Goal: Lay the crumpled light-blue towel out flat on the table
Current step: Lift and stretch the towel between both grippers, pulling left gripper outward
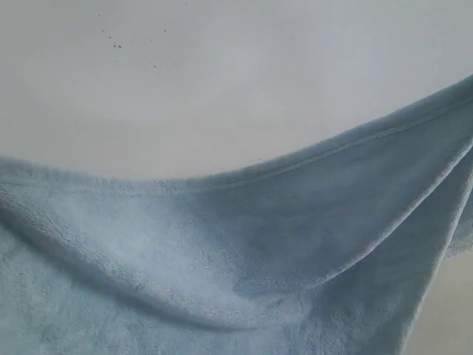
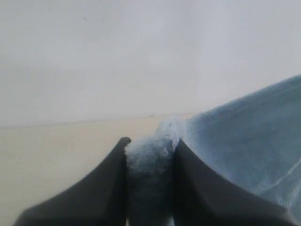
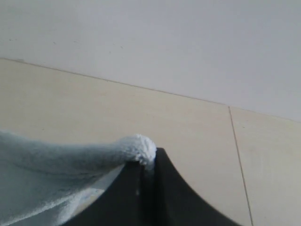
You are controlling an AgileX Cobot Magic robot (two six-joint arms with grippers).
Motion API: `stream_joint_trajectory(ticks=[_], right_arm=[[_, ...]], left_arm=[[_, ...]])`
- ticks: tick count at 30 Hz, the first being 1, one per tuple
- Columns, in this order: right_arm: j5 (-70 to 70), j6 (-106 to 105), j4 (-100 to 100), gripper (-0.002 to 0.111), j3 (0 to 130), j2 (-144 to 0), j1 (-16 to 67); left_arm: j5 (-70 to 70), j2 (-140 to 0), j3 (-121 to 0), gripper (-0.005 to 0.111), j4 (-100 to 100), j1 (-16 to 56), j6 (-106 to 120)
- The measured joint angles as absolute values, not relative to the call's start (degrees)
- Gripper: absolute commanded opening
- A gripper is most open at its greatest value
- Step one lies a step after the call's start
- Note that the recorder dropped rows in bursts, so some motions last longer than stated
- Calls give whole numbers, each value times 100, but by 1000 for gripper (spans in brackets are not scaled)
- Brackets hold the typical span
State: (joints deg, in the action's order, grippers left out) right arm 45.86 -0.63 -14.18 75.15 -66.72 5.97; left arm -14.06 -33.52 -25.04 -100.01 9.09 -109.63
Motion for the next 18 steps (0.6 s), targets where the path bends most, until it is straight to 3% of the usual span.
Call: stream_joint_trajectory(ticks=[18], right_arm=[[5828,327,-1711,0,7500,-4459,597]], left_arm=[[-1085,-1847,-2504,25,-10001,909,-11011]])
